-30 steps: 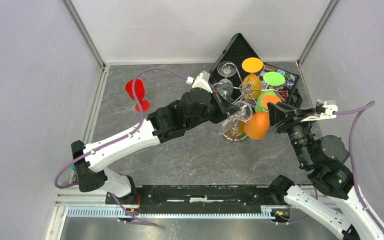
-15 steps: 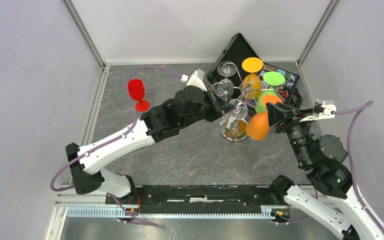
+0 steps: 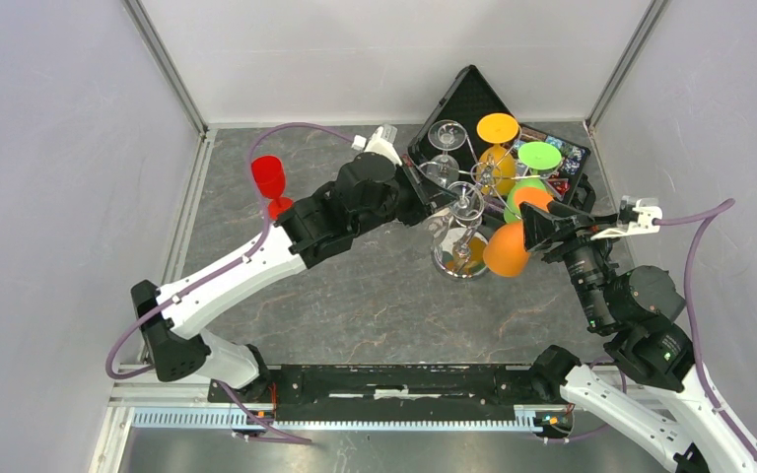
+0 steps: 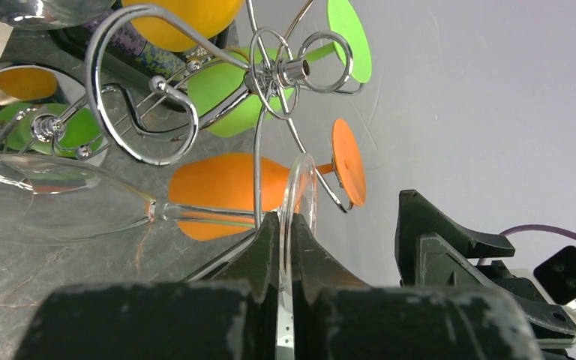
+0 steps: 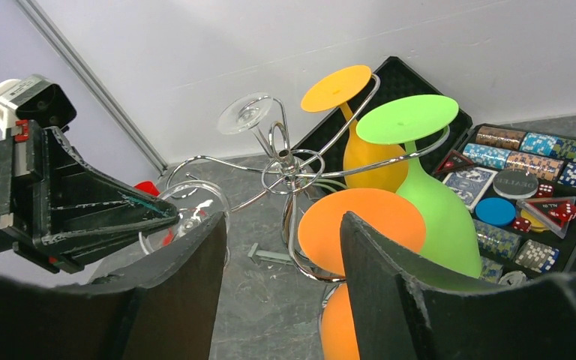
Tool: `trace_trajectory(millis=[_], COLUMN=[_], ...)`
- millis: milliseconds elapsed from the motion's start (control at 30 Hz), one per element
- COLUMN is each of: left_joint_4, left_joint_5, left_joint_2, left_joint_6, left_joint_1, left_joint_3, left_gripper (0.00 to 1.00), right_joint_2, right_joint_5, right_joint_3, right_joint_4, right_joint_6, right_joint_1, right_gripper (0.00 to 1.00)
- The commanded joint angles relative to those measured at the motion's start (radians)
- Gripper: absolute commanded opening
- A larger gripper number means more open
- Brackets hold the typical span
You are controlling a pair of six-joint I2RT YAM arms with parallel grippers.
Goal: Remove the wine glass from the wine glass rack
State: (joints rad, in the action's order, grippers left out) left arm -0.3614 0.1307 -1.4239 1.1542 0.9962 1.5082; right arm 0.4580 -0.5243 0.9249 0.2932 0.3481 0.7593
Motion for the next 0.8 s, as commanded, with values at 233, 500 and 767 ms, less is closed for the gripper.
trace_trajectory(millis=[233, 500, 767], left_joint_4=[0.114, 0.131, 0.175], left_joint_5=[-0.251, -0.298, -0.408], left_joint_2=[-0.117, -0.112, -0.056], left_joint_6=[-0.029, -0.027, -0.007], left_joint_1=[-0.010, 0.003, 0.015], left_joint_3=[0.121, 0.113, 0.082], left_gripper=[0.02, 0.02, 0.02], right_joint_2=[-0.003, -0.020, -0.071], right_joint_5=[-0.008, -0.026, -0.009], right_joint_3=[-0.005, -0.004, -0.022], right_joint_4=[-0.028, -0.026, -0.052], right_joint_6=[0.005, 0.003, 0.008], right_joint_1=[0.000, 0.001, 0.001], right_gripper=[0.76, 0.81, 0.85])
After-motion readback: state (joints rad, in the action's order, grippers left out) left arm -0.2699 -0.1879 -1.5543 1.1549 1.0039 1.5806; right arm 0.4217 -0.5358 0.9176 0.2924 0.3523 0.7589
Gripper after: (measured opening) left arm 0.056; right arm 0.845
